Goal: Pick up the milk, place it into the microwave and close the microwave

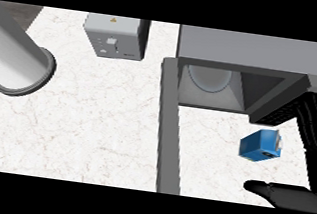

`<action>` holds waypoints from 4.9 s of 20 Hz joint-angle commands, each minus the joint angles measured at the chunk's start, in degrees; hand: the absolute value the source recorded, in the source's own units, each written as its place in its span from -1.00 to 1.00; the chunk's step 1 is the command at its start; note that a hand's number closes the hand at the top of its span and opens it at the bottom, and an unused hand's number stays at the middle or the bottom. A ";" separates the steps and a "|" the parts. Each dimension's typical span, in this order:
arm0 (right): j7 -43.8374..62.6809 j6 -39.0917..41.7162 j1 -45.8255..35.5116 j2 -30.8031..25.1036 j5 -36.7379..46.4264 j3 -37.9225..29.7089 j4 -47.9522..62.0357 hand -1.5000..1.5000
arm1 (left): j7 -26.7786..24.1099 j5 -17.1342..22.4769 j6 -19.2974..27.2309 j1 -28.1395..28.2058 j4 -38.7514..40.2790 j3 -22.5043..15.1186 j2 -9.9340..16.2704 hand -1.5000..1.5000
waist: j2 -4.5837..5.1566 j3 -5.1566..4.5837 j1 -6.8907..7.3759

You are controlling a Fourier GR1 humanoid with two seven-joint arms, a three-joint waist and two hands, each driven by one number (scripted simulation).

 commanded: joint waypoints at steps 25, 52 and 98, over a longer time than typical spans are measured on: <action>-34.73 5.66 -8.19 -5.98 2.80 -11.37 49.25 -1.00 | 0.66 4.36 -9.46 -0.46 1.87 9.31 -2.99 -1.00 | 0.06 0.01 0.13; -67.25 -3.05 -24.51 -6.44 10.75 -11.29 85.27 1.00 | 0.84 8.02 -13.01 2.10 0.36 12.18 -4.17 -1.00 | 0.14 0.05 0.61; -40.99 -28.97 -55.75 3.19 22.57 -4.20 89.17 1.00 | 1.42 10.68 -16.91 -0.52 5.73 17.31 -2.34 -1.00 | 1.01 0.04 2.35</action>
